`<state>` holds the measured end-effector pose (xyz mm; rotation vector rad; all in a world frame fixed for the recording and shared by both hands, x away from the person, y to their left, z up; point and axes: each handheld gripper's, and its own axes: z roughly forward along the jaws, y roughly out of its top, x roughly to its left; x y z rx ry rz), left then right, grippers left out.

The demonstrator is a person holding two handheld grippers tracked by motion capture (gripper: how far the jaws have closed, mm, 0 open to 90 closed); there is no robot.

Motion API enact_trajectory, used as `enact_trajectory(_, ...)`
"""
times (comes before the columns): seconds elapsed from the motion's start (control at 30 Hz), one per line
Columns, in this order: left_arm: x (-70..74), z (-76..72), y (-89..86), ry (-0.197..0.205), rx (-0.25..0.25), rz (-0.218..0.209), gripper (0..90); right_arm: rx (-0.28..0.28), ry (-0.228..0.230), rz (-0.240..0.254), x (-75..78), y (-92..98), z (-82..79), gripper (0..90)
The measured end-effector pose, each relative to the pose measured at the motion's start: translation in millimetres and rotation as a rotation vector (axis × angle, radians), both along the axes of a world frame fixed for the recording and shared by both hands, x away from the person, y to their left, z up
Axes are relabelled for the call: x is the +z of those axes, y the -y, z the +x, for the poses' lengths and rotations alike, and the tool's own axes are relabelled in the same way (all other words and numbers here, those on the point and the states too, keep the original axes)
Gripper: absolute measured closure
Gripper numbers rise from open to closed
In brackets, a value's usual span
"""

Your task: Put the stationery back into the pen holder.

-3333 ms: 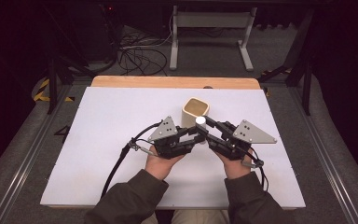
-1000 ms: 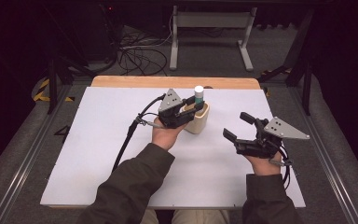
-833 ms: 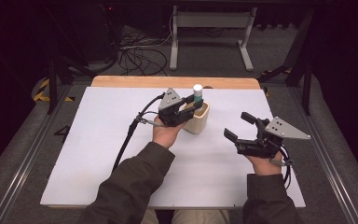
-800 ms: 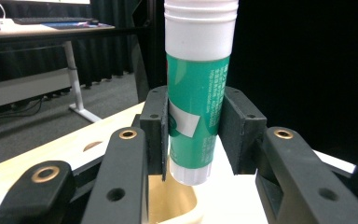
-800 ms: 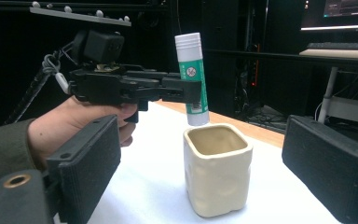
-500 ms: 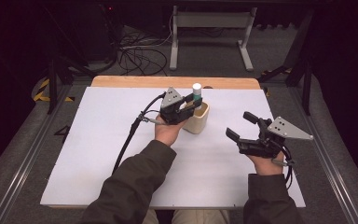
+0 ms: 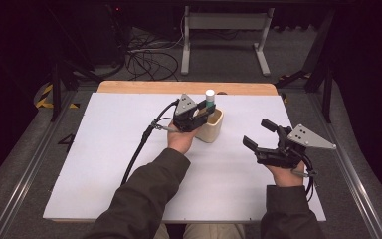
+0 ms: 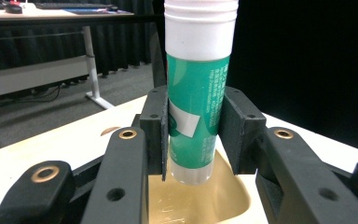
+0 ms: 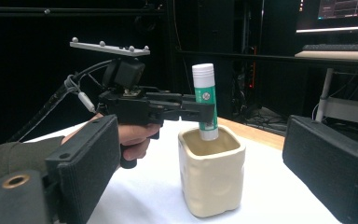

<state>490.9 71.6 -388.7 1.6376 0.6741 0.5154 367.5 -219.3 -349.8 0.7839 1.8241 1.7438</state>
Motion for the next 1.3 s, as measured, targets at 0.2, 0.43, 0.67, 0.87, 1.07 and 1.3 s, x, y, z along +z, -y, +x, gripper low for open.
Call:
enact_trajectory(0.2,-6.1,3.1,2.9,-0.016,0.006,0.009,65.2,-0.002,-0.002,0.0,-0.1,1.1,0.1,11.9)
enact_trajectory(0.43,-13.7,5.0,6.8,-0.027,0.012,0.036,65.0,-0.005,-0.004,0.002,-0.2,2.4,0.2,11.9)
enact_trajectory(0.67,-19.4,5.1,11.3,-0.033,0.022,0.062,65.0,-0.005,-0.002,0.006,0.1,3.4,0.1,12.0)
enact_trajectory(0.87,-23.4,6.2,12.5,-0.046,0.03,0.069,64.8,-0.003,-0.002,0.008,0.3,3.4,-0.1,12.0)
enact_trajectory(1.07,-26.7,7.4,14.0,-0.058,0.032,0.078,64.0,-0.001,-0.002,0.01,0.5,3.5,-0.1,12.1)
enact_trajectory(1.3,-28.0,8.6,13.7,-0.061,0.036,0.082,63.5,-0.001,-0.002,0.008,0.5,3.7,0.0,12.1)
